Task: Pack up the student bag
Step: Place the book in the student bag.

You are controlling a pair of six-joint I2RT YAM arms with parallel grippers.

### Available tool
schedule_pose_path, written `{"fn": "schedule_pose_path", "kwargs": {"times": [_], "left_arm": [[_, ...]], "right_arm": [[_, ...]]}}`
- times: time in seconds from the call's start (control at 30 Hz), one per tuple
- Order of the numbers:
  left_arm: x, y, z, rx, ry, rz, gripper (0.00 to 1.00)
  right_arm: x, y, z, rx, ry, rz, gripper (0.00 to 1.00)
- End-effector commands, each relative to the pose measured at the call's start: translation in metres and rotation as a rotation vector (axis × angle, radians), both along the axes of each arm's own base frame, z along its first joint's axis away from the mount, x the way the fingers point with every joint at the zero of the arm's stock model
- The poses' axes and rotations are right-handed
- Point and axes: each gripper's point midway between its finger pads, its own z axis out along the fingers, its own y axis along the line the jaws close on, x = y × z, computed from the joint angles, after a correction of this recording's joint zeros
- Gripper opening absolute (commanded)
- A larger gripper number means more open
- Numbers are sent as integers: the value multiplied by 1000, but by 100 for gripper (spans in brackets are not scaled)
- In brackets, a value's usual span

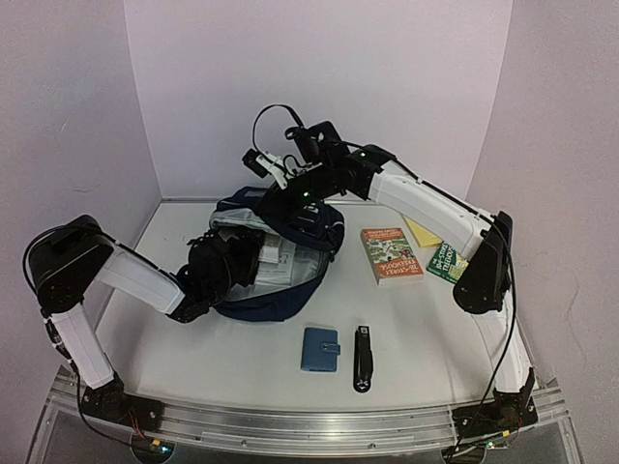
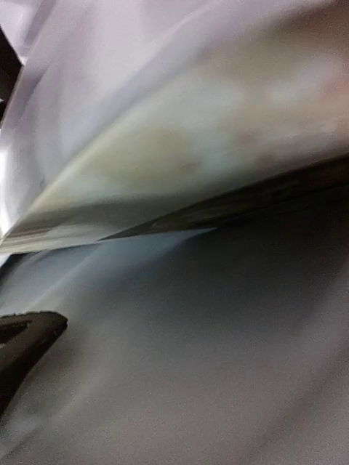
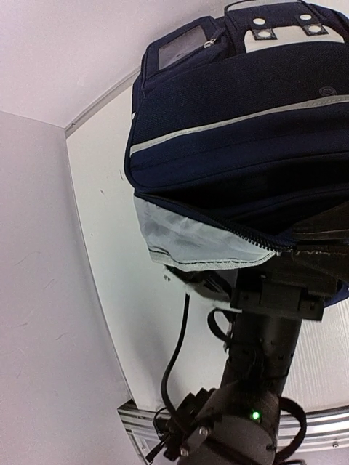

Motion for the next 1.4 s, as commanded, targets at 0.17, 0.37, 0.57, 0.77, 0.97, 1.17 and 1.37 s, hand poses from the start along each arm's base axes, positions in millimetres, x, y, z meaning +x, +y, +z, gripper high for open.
{"fn": "schedule_pose_path", "kwargs": {"times": [0.17,0.37,0.57,0.77,0.97,1.17,1.37], "left_arm": [[-48,11,-14,60,93,-18,85],[-61,13,-34,58,154,-13,78],[-51,13,-37,48,118,10,57],[-13,9,-39,17,112,-2,42],[28,12,-47,-76,84,-38,37],[11,-12,-45,-27,46,-148,57],[-26,1,-42,56,58,-128,71]], "right_arm": [[0,-4,71,136,-111,-4,0],[0,-3,70,137,-108,-1,0],[-11,-2,65,142,-63,37,0],[-19,-4,66,150,-32,60,0],[-23,-6,57,135,-2,65,0],[-19,-8,46,106,-7,47,0],[-11,-4,44,107,-10,26,0]]}}
